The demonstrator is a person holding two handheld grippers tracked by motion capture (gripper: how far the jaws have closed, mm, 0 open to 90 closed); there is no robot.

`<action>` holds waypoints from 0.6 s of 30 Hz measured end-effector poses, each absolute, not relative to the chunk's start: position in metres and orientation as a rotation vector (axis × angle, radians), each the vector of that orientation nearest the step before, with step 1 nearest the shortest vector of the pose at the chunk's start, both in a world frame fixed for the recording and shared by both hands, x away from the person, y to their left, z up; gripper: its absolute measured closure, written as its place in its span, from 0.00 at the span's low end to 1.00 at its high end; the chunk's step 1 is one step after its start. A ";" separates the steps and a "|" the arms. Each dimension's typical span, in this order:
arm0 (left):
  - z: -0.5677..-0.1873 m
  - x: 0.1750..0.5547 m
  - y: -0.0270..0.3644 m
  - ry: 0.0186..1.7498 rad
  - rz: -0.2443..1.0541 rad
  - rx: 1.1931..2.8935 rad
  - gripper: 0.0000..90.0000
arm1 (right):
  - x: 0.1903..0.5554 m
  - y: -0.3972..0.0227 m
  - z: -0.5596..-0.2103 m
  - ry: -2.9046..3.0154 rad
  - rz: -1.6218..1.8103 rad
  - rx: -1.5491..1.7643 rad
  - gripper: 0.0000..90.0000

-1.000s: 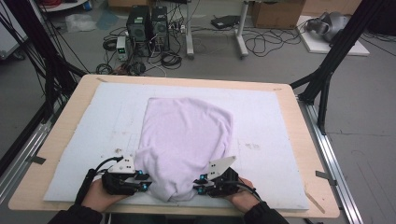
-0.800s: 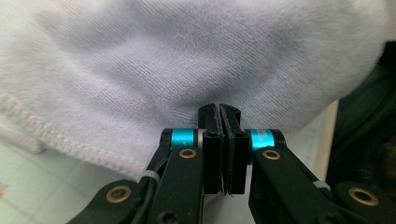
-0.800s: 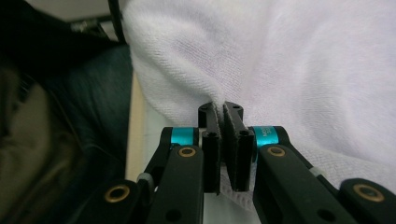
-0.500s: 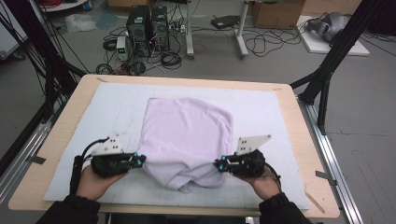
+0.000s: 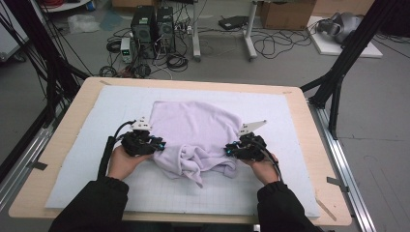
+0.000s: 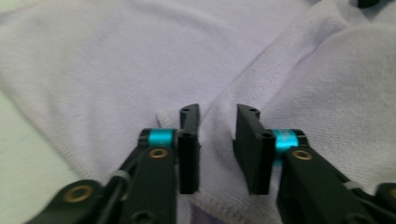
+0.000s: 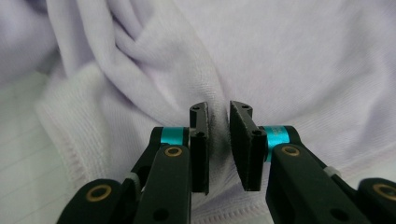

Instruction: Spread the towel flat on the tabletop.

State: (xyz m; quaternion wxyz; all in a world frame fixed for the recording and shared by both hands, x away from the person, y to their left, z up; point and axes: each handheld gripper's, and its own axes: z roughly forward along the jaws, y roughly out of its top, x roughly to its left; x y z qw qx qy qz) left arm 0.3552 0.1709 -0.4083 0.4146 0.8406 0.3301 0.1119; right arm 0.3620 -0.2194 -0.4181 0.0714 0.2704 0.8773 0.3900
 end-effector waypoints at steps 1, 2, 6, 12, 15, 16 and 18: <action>-0.403 0.350 0.175 0.839 0.282 2.093 0.70 | 0.360 -0.222 -0.414 2.614 1.189 0.803 0.82; -0.399 0.347 0.177 0.829 0.285 2.088 0.68 | 0.354 -0.225 -0.407 2.578 1.211 0.793 0.81; -0.388 0.322 0.186 0.755 0.251 2.044 0.62 | 0.333 -0.229 -0.388 2.534 1.281 0.721 0.77; -0.411 0.303 0.168 0.657 0.176 2.122 0.50 | 0.310 -0.202 -0.397 2.620 1.301 0.555 0.65; -0.423 0.306 0.157 0.668 0.211 2.158 0.57 | 0.313 -0.184 -0.411 2.664 1.225 0.545 0.65; -0.424 0.309 0.155 0.667 0.218 2.165 0.66 | 0.315 -0.181 -0.414 2.678 1.192 0.536 0.72; -0.423 0.312 0.156 0.672 0.206 2.148 0.83 | 0.318 -0.175 -0.421 2.721 1.167 0.521 0.90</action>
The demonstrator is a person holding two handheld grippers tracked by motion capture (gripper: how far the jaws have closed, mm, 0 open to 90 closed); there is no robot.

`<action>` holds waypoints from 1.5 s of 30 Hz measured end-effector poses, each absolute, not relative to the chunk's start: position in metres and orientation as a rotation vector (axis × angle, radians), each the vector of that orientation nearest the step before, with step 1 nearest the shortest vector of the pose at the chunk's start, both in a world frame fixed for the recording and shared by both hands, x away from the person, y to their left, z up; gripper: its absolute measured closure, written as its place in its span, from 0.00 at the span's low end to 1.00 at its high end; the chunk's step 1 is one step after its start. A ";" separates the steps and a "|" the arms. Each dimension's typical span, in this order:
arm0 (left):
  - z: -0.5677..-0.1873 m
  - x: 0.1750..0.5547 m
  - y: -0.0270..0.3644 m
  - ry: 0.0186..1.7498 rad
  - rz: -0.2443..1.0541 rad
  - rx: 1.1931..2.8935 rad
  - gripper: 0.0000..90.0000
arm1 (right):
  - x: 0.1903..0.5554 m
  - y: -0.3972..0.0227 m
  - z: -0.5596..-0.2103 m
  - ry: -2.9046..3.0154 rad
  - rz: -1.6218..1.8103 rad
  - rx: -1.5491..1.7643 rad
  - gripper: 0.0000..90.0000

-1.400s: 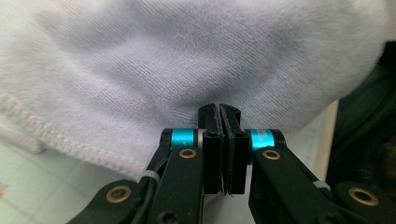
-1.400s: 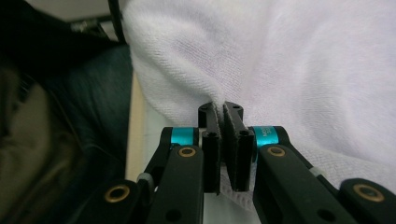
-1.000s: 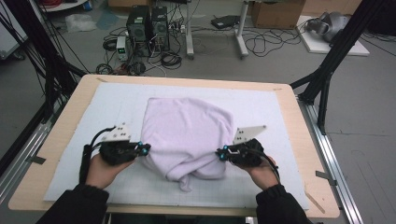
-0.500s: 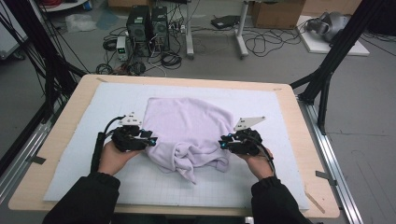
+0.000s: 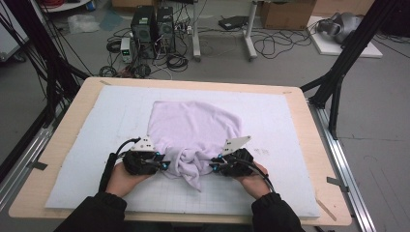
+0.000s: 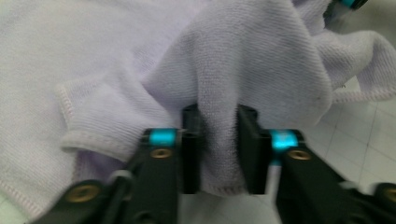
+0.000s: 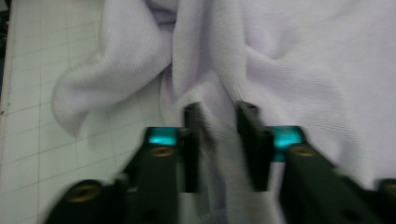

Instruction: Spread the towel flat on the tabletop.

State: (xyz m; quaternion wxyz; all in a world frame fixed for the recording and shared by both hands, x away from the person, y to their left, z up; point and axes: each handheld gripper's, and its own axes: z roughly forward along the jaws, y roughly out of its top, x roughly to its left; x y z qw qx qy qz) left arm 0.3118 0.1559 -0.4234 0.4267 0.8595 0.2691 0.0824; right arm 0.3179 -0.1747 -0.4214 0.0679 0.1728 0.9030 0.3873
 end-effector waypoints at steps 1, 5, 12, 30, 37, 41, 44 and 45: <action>-0.422 0.312 0.157 0.679 0.191 2.141 0.86 | 0.319 -0.174 -0.423 2.735 1.174 0.516 0.93; -0.411 0.308 0.170 0.687 0.188 2.114 0.88 | 0.316 -0.185 -0.416 2.744 1.193 0.497 0.95; -0.389 0.300 0.204 0.755 0.181 2.038 0.89 | 0.300 -0.228 -0.398 2.664 1.248 0.553 0.95; -0.402 0.315 0.192 0.803 0.151 2.066 0.57 | 0.318 -0.264 -0.400 2.555 1.162 0.713 0.82; -0.408 0.302 0.193 0.763 0.160 2.101 0.55 | 0.293 -0.235 -0.387 2.517 1.279 0.617 0.66; -0.416 0.308 0.183 0.768 0.159 2.105 0.63 | 0.290 -0.211 -0.397 2.580 1.271 0.575 0.62; -0.421 0.312 0.173 0.762 0.180 2.118 0.78 | 0.288 -0.194 -0.411 2.635 1.271 0.555 0.60; -0.422 0.313 0.168 0.749 0.193 2.131 0.85 | 0.286 -0.190 -0.413 2.647 1.268 0.553 0.59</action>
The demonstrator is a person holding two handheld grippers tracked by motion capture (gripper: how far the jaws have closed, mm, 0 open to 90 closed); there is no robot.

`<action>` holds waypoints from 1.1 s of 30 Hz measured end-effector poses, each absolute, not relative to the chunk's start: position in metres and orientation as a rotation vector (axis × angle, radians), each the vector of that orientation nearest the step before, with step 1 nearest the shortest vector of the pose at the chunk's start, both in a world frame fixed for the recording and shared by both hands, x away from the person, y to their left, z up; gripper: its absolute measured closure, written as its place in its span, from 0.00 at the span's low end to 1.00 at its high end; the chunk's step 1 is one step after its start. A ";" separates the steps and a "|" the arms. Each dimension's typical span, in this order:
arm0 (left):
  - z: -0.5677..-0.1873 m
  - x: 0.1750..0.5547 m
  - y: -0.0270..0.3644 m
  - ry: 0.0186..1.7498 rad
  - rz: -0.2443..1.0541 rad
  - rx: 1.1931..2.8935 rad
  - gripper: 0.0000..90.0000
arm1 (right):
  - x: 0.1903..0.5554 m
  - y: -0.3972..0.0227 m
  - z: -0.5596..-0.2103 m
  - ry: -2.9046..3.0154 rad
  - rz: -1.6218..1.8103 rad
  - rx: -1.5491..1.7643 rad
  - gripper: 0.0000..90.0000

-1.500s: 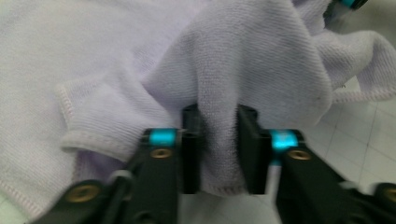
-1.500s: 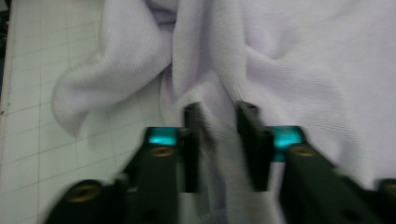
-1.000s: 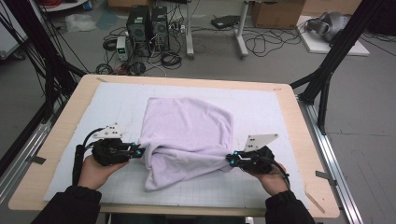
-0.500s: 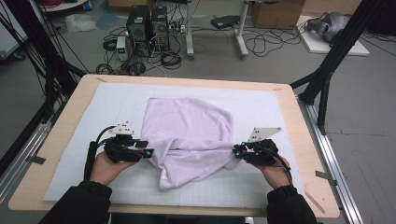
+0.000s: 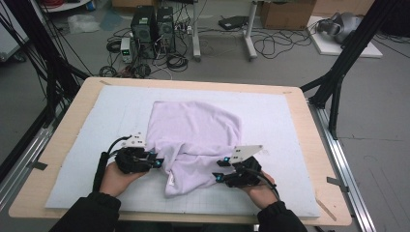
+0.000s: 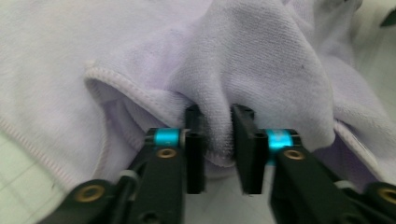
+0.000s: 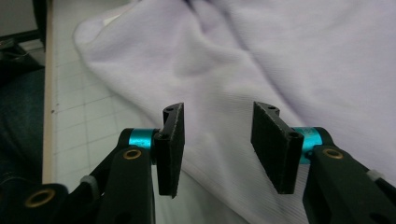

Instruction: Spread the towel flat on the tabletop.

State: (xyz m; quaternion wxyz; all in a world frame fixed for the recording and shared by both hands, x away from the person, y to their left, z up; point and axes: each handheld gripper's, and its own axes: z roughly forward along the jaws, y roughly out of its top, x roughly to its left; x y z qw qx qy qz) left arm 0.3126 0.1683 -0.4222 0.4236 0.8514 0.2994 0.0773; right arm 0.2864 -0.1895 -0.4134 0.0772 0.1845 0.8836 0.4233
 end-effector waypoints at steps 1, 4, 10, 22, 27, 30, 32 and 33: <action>-0.423 0.313 0.165 0.744 0.201 2.135 0.88 | 0.285 -0.183 -0.417 2.662 1.270 0.529 0.59; -0.423 0.313 0.158 0.742 0.206 2.134 0.92 | 0.282 -0.167 -0.425 2.705 1.244 0.481 0.60; -0.421 0.312 0.153 0.731 0.196 2.131 0.92 | 0.280 -0.144 -0.437 2.768 1.182 0.409 0.75; -0.406 0.309 0.184 0.750 0.182 2.081 0.91 | 0.280 -0.191 -0.414 2.749 1.239 0.422 0.97; -0.402 0.312 0.188 0.773 0.211 2.061 0.92 | 0.283 -0.230 -0.397 2.663 1.231 0.524 0.97; -0.400 0.320 0.185 0.801 0.251 2.062 0.93 | 0.294 -0.248 -0.394 2.633 1.149 0.574 0.97; -0.401 0.328 0.184 0.840 0.273 2.059 0.94 | 0.305 -0.257 -0.396 2.612 1.150 0.644 0.97; -0.402 0.332 0.184 0.865 0.271 2.066 0.94 | 0.311 -0.259 -0.398 2.609 1.158 0.676 0.97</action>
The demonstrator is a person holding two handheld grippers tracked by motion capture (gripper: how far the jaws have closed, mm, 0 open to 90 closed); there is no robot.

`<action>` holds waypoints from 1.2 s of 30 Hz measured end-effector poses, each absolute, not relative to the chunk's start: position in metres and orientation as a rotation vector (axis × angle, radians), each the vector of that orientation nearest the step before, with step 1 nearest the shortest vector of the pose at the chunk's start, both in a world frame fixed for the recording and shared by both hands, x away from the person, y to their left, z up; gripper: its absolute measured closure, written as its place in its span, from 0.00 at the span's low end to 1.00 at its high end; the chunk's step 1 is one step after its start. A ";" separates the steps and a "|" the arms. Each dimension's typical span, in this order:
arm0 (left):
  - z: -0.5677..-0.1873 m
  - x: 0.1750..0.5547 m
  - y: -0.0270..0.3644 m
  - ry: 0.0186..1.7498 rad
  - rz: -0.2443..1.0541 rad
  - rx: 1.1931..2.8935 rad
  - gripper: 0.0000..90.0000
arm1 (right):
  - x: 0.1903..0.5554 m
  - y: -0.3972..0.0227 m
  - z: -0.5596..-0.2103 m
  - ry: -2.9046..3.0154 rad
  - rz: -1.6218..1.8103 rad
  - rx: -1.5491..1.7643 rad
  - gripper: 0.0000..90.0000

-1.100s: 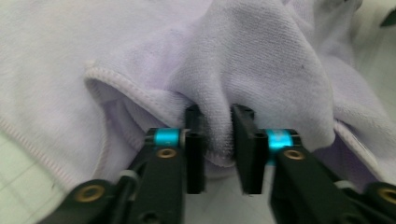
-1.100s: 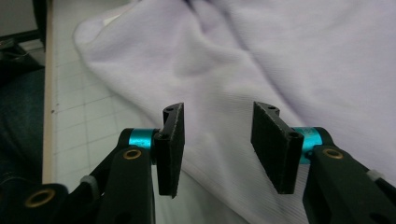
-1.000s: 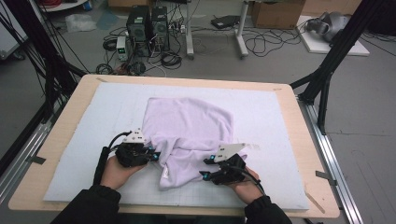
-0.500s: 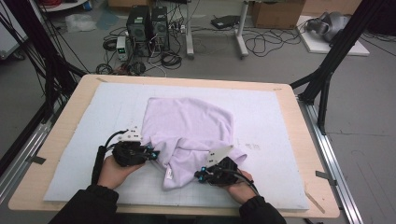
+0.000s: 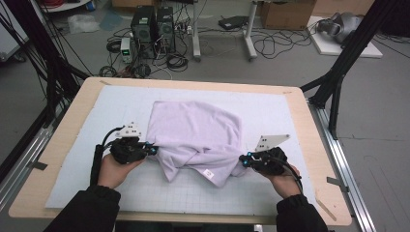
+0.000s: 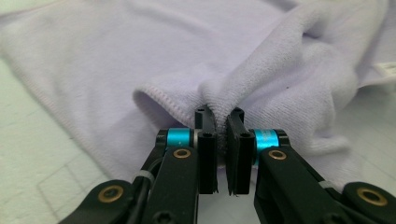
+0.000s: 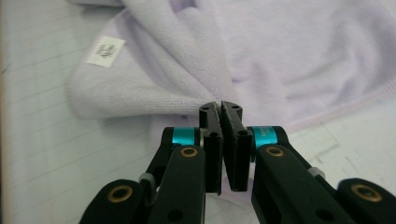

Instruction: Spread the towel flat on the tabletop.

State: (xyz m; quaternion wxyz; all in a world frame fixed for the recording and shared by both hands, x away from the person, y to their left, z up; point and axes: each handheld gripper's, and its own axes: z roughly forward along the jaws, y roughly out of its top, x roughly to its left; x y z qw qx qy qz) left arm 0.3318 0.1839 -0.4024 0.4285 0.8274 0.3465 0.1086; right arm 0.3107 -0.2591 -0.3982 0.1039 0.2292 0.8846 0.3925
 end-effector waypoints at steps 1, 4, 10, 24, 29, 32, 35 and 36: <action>-0.403 0.335 0.184 0.879 0.275 2.078 0.93 | 0.315 -0.259 -0.400 2.607 1.147 0.690 0.97; -0.402 0.336 0.187 0.920 0.282 2.064 0.80 | 0.320 -0.254 -0.404 2.603 1.139 0.691 0.94; -0.385 0.312 0.192 0.826 0.253 2.021 0.62 | 0.303 -0.252 -0.390 2.571 1.278 0.649 0.75; -0.433 0.305 0.146 0.789 0.185 2.177 0.63 | 0.305 -0.200 -0.419 2.620 1.098 0.553 0.73; -0.429 0.302 0.147 0.738 0.185 2.191 0.94 | 0.305 -0.203 -0.418 2.647 1.117 0.540 0.93; -0.415 0.295 0.161 0.723 0.188 2.161 0.96 | 0.298 -0.209 -0.411 2.652 1.164 0.508 0.95; -0.399 0.283 0.177 0.714 0.197 2.136 0.96 | 0.289 -0.219 -0.401 2.650 1.219 0.502 0.96; -0.394 0.279 0.183 0.712 0.197 2.126 0.96 | 0.286 -0.222 -0.397 2.647 1.247 0.507 0.96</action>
